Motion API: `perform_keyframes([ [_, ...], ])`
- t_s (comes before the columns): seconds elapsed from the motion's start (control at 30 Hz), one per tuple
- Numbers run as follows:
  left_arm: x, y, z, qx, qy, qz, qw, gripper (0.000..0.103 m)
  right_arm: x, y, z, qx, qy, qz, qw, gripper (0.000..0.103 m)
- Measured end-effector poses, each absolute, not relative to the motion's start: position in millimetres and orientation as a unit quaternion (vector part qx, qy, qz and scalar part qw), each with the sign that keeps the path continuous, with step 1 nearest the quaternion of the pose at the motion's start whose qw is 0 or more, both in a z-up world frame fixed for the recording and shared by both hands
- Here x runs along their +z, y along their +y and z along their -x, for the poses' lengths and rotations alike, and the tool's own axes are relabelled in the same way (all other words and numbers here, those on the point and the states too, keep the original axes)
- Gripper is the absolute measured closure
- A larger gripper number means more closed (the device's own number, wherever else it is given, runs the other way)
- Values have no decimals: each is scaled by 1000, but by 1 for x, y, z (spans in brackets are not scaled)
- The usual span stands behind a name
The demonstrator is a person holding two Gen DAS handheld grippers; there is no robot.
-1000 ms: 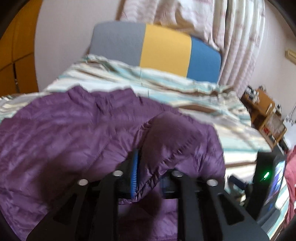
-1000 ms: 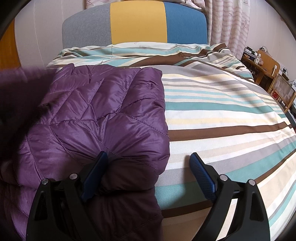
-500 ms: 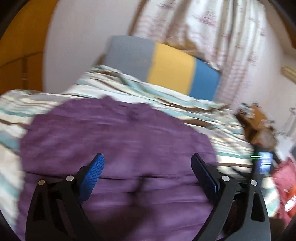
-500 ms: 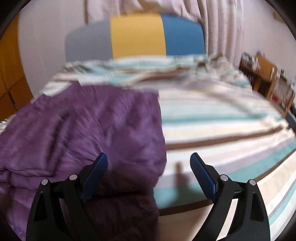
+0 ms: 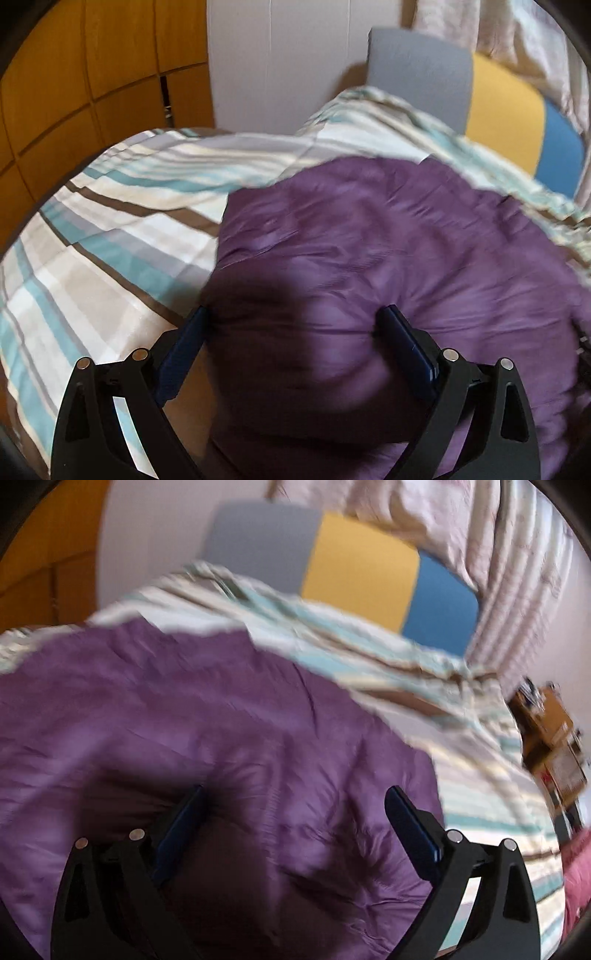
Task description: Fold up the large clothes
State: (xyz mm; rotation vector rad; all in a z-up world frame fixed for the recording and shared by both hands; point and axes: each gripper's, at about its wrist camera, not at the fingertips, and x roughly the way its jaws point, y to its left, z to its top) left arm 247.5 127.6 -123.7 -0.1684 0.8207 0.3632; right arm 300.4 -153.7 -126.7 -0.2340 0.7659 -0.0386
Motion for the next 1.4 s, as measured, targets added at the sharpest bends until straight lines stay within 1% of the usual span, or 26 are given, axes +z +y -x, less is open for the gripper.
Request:
perform_keyframes([
  [0.07,-140,146,-252,153,413,144,886,6,-138,-164,-308,-20,391,82,916,7],
  [0.1,-140,152,-251,153,408,163,885,6,-139,-164,-309,-22,392,85,916,7],
  [0.27,-129,153,-239,172,404,165,883,7,-141,-163,-306,-27,384,97,918,5],
  [0.37,-104,140,-217,170,364,187,896,7,-139,-160,-301,-31,377,102,920,5],
  [0.5,-77,107,-222,153,330,138,921,7,-139,-156,-298,-36,372,109,921,4],
  [0.57,-75,87,-240,133,339,102,926,7,-139,-156,-297,-36,371,108,921,4],
  [0.7,-98,73,-279,147,384,47,910,8,-139,-158,-298,-34,374,103,921,3],
  [0.77,-120,79,-296,159,409,28,898,7,-139,-160,-299,-33,376,99,921,3],
  [0.83,-137,91,-303,151,415,48,896,3,-140,-161,-300,-28,379,95,920,3],
  [0.93,-142,96,-309,153,421,55,892,3,-141,-162,-302,-25,383,92,919,2],
  [1.13,-135,99,-304,142,416,63,896,3,-141,-162,-303,-26,382,93,919,2],
  [1.3,-122,98,-271,133,398,50,906,3,-141,-161,-301,-27,380,94,920,2],
  [1.4,-125,101,-262,136,399,41,906,3,-141,-159,-300,-31,376,101,921,2],
])
